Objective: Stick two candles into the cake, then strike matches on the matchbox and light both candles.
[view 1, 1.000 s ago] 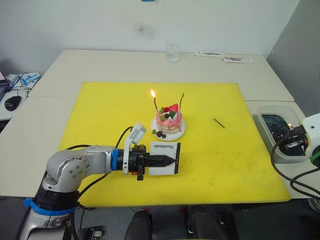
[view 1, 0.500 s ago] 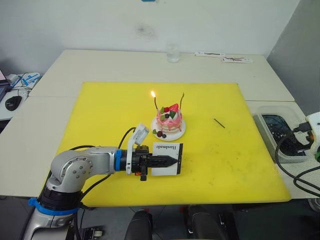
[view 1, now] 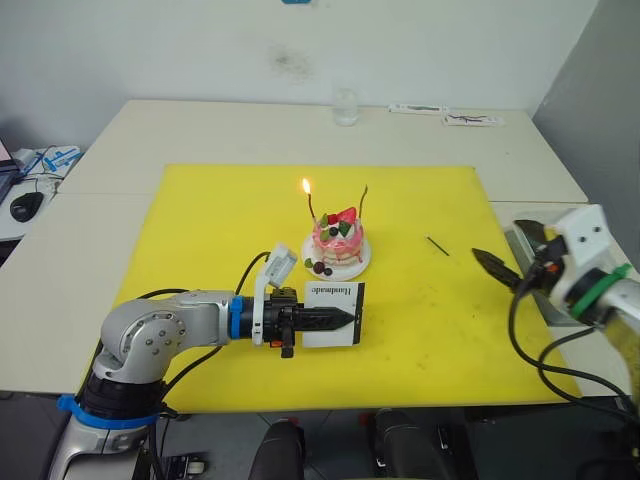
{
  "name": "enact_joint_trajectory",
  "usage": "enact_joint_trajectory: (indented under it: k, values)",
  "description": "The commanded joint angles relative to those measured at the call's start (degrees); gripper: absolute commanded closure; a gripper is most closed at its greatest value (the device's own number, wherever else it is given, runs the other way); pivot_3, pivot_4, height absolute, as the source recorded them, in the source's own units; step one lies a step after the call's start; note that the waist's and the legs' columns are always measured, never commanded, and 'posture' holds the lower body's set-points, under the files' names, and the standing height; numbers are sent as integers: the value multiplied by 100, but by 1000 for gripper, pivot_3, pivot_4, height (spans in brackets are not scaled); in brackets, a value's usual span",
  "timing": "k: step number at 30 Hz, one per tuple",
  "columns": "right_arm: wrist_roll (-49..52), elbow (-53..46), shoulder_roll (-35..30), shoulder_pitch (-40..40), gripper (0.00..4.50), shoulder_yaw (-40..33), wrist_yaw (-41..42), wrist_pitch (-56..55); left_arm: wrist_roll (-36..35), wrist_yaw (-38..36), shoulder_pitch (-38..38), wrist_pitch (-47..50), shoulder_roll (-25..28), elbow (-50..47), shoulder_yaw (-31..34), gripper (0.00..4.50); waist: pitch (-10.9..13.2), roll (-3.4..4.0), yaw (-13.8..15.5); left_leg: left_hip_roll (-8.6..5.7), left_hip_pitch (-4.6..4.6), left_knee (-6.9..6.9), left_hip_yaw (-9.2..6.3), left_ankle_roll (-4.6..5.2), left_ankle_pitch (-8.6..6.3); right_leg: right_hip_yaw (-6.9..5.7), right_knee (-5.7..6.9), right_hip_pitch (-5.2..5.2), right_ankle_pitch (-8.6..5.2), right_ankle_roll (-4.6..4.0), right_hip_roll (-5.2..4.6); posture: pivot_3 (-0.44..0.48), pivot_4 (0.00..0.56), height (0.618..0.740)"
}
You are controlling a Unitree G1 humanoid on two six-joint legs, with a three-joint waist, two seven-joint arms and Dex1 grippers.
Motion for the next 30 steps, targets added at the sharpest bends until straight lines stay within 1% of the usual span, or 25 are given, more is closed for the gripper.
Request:
enact_joint_trajectory:
  k: [1, 5, 6, 11, 15, 20, 23, 24, 30]
  values:
    - [-349, 605, 200, -368, 28, 586, -120, -672, -111, 5, -57, -28, 60, -86, 200, 4500, 0, 0, -7, 0, 0, -1, 0, 0, 0, -1, -2, 0, 0, 0, 0, 0, 150, 740]
    - [-776, 1684, 481, -815, 28, 1116, -217, -1410, -151, 97, -24, -4, 52, -139, 293, 4500, 1, 1, -22, 1, -4, -8, -2, 0, 0, -3, -1, -4, 0, -1, 1, 0, 150, 740]
    - [-828, 1855, 526, -882, 28, 1178, -227, -1529, -156, 106, -17, 1, 52, -147, 305, 4500, 1, 1, -18, 1, -4, -8, -2, 0, 0, -3, -1, -4, 11, 19, 1, 0, 150, 740]
    - [-1113, 2920, 795, -1329, 28, 1394, -395, -2001, -218, 216, 31, 20, 42, -218, 369, 4500, 1, 1, -21, 1, -7, -8, -2, 0, 0, -3, -3, -5, 16, 26, 1, 0, 150, 740]
    - [-1234, 3402, 915, -1548, 28, 1434, -496, -2171, -288, 305, 53, 30, 56, -251, 409, 4500, 1, 1, -21, 1, -5, -7, -3, 0, 0, -4, 1, -4, 17, 27, 1, 0, 150, 740]
    - [-1340, 3689, 1081, -1659, 28, 1440, -705, -2012, -325, 359, 77, 41, 74, -267, 456, 4500, 1, 1, -26, 1, -3, -5, -3, 0, 0, -2, 2, -4, 19, 30, 1, 0, 150, 740]
    - [-1317, 3702, 1164, -1665, 608, 1404, -771, -1864, -337, 382, 89, 48, 78, -277, 476, 4500, 1, 1, -29, 1, -2, -5, -4, 0, 0, -3, 3, -3, 19, 29, 2, 0, 150, 740]
    - [-1316, 3684, 1183, -1661, 916, 1408, -784, -1775, -339, 389, 93, 49, 80, -279, 482, 4500, 1, 2, -29, 1, -2, -5, -4, 0, 0, -2, 3, -3, 19, 31, 2, 0, 150, 740]
    - [-1364, 3447, 1224, -1564, 3122, 1434, -854, -1304, -351, 400, 100, 58, 101, -282, 489, 4500, 1, 1, 4, 0, -1, 5, -4, 1, 1, -2, 2, 4, 29, 41, 1, 0, 150, 740]
